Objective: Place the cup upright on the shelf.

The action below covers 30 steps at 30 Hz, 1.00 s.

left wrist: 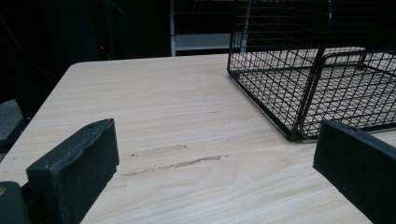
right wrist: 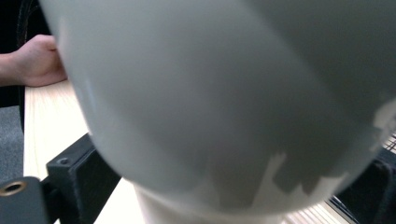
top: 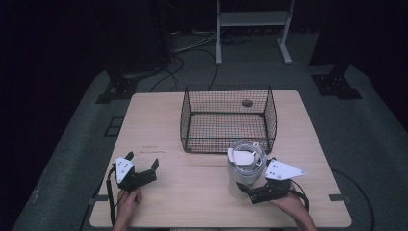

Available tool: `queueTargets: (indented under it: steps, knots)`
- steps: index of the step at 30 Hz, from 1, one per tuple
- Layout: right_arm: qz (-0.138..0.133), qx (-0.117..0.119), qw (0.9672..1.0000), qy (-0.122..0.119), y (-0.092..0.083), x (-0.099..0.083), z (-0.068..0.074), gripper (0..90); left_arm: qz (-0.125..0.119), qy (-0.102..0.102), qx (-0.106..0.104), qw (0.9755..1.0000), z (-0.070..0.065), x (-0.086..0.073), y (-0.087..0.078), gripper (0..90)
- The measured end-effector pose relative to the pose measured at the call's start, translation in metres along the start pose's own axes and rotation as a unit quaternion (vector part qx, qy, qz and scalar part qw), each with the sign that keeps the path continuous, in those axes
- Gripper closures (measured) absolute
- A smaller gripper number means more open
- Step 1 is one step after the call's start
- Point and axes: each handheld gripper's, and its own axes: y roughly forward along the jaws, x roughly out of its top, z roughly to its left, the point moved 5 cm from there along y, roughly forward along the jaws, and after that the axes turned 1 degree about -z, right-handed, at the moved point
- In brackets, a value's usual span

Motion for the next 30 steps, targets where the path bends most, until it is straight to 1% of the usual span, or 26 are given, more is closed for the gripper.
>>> queueTargets:
  steps: [1, 5, 6, 10, 20, 24, 30]
  knots:
    - [-0.002, 0.002, 1.0, 0.003, 0.0009, -0.0001, 0.0001, 4.4, 0.0, 0.0, 0.0, 1.0, 0.0001, 0.0, 0.0, 0.0]
    - [-0.006, 0.003, 1.0, 0.003, 0.0016, -0.0003, -0.0001, 4.3, 0.001, 0.001, 0.0, 1.0, 0.0, 0.0, -0.0002, 0.0]
    - [-0.012, 0.003, 0.9999, 0.002, 0.0025, -0.0009, -0.0004, 4.3, 0.001, 0.001, -0.001, 1.0, -0.0001, 0.0, -0.0002, 0.0]
    - [-0.019, 0.001, 0.9998, 0.005, 0.0044, -0.0012, 0.0, 4.3, 0.001, 0.001, -0.001, 1.0, -0.0001, -0.0001, -0.0002, 0.0]
    - [-0.018, 0.001, 0.9998, 0.007, 0.0046, -0.0014, 0.0012, 5.8, 0.0, 0.002, -0.002, 1.0, -0.0002, -0.0001, -0.0003, 0.0]
    - [-0.029, -0.006, 0.9995, 0.011, 0.0028, -0.004, 0.002, 6.2, -0.001, 0.001, -0.002, 1.0, -0.0002, 0.0, -0.0005, 0.0]
    - [-0.037, -0.011, 0.9992, 0.011, 0.0019, -0.005, 0.0036, 6.2, -0.001, 0.0, -0.002, 1.0, 0.0002, 0.0, -0.0005, 0.0]
